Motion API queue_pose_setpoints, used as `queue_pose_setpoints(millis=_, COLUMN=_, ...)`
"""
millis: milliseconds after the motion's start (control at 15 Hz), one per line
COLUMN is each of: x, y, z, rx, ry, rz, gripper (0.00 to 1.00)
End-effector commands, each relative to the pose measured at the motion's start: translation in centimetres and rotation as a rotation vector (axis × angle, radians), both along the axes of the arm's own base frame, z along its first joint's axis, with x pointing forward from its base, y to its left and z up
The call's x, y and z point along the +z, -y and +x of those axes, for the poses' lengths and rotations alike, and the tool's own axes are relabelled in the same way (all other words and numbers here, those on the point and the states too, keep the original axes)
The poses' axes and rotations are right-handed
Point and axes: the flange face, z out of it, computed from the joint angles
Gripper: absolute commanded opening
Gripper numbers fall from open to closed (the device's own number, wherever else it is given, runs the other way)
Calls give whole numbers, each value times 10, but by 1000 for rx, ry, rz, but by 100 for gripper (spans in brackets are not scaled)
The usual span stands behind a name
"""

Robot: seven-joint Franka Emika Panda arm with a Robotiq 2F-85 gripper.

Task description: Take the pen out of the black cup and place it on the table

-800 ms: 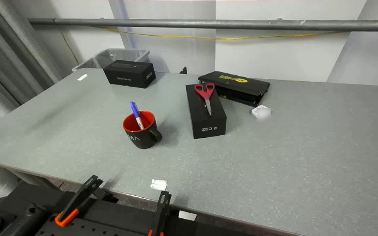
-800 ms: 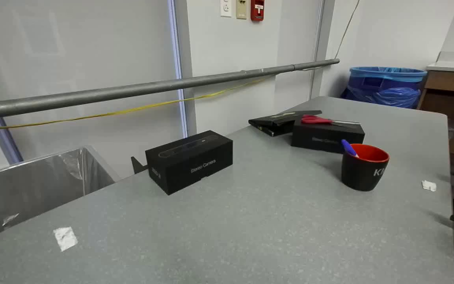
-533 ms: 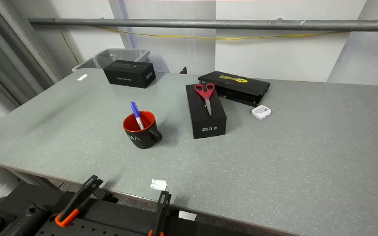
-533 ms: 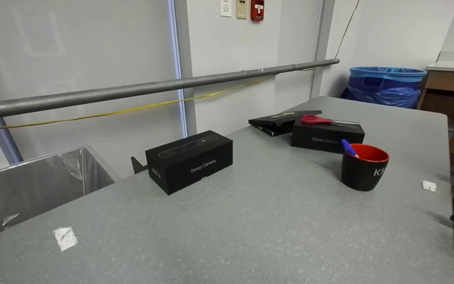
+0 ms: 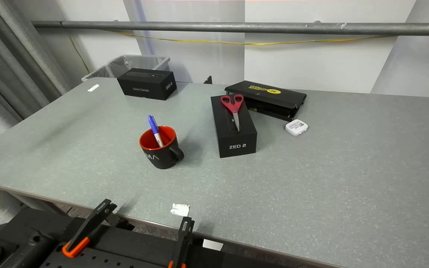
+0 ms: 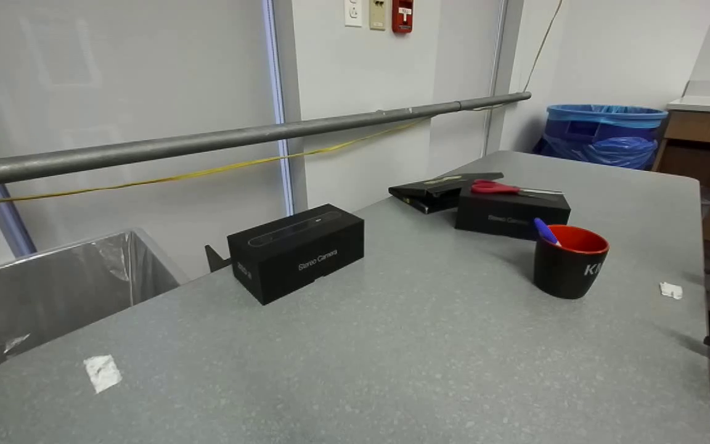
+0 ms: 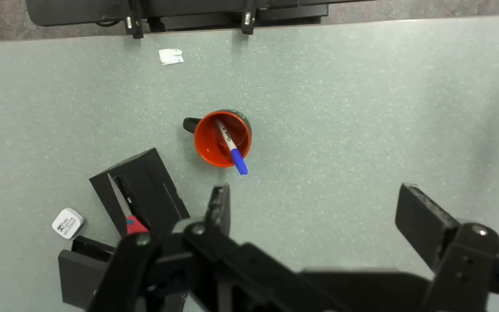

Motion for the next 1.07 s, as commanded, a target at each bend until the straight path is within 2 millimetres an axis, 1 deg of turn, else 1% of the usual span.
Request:
queue_pose_setpoints(millis=0, x=-53, y=21, z=26, rx=128, ry=-58, rz=-28, gripper=100)
queue_pose_setpoints(millis=200, x=-95, y=36, z=44, rx=173, ry=-109, rz=-37, gripper=100)
queue_pose_setpoints(millis=267, x=-100, y=38, z=46, rx=165, ry=-129, rz=-38, gripper=100)
queue_pose_setpoints(millis=333, x=-91, y=35, z=38, rx=139, ry=-114, rz=-29, gripper=100)
queue_pose_setpoints(millis=467, x=-105, y=39, z=43, rx=140, ry=-144, rz=-27, gripper=100)
queue_pose_setpoints(millis=533, x=-107, y=38, z=44, rx=141, ry=-147, rz=-26, gripper=100)
queue_pose_setpoints(millis=800, x=-105, y=38, z=44, rx=142, ry=-142, rz=-25, gripper=100)
queue_pose_setpoints(millis=1000, x=-148, y=47, z=62, rx=163, ry=-166, rz=-57, gripper=100)
